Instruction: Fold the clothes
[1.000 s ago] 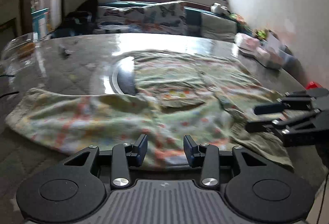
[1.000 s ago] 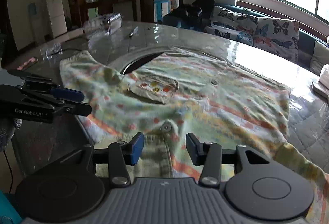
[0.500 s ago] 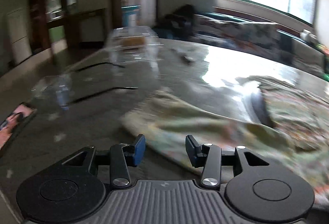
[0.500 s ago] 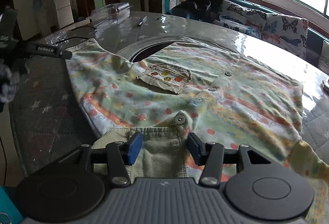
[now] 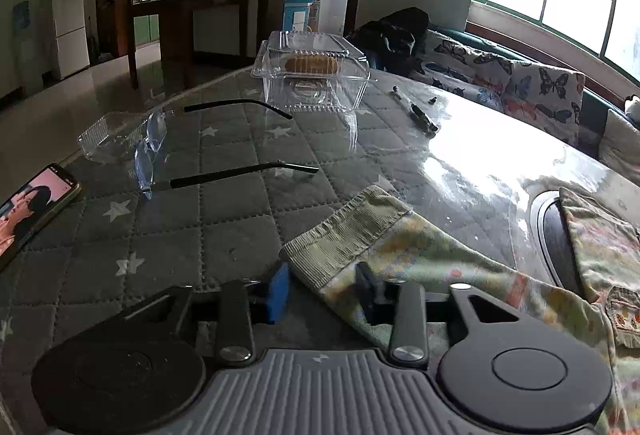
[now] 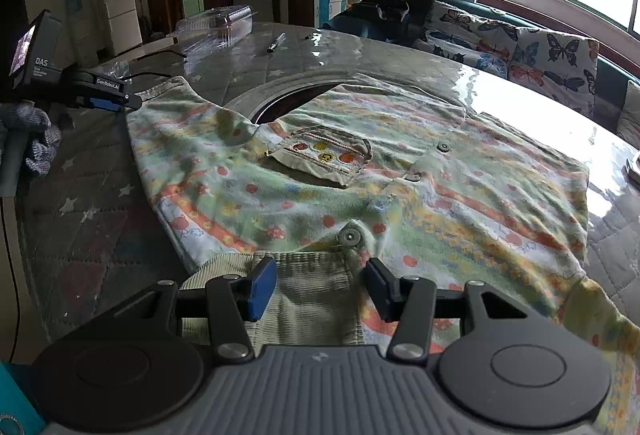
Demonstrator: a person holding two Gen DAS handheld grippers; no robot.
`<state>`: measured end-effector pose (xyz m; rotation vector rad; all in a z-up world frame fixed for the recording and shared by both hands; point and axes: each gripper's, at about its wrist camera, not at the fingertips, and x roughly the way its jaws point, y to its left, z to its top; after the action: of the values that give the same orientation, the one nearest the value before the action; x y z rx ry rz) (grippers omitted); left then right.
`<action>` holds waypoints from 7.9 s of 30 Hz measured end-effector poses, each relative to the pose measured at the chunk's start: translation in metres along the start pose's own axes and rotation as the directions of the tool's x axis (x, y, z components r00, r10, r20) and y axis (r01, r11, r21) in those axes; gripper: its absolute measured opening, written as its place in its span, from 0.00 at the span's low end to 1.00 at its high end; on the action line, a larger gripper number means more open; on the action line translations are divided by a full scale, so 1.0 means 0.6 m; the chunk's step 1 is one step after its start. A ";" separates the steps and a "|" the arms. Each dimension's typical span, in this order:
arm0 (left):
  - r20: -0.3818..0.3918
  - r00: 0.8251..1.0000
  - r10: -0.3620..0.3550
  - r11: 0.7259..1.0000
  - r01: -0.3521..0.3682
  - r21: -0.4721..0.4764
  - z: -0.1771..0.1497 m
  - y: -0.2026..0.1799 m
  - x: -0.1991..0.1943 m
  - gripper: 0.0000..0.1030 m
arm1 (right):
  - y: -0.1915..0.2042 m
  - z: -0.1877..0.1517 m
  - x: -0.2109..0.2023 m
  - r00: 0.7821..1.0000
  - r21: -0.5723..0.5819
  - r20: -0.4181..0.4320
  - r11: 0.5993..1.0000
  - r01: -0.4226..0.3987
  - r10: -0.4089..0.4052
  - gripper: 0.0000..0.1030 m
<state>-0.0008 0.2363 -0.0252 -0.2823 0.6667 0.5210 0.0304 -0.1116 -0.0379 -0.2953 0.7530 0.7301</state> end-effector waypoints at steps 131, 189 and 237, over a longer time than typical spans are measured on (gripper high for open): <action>-0.161 0.787 -0.595 0.720 0.612 0.328 -0.044 -0.292 -0.066 0.40 | -0.099 0.039 -0.021 0.958 0.249 0.042 0.932 0.265 -0.284 0.14; -0.292 0.725 -0.624 0.585 0.681 0.440 -0.127 -0.398 -0.132 0.98 | -0.193 -0.113 -0.130 0.904 0.476 -0.004 0.795 0.377 -0.427 0.66; -0.262 0.789 -0.555 0.675 0.612 0.413 -0.110 -0.371 -0.118 1.00 | -0.290 -0.150 -0.257 0.764 0.684 0.113 0.607 0.404 -0.636 0.08</action>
<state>0.0392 -0.0029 -0.0106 -0.0413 0.7496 -0.2986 0.0274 -0.3568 0.0068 0.2309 0.4820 -0.0836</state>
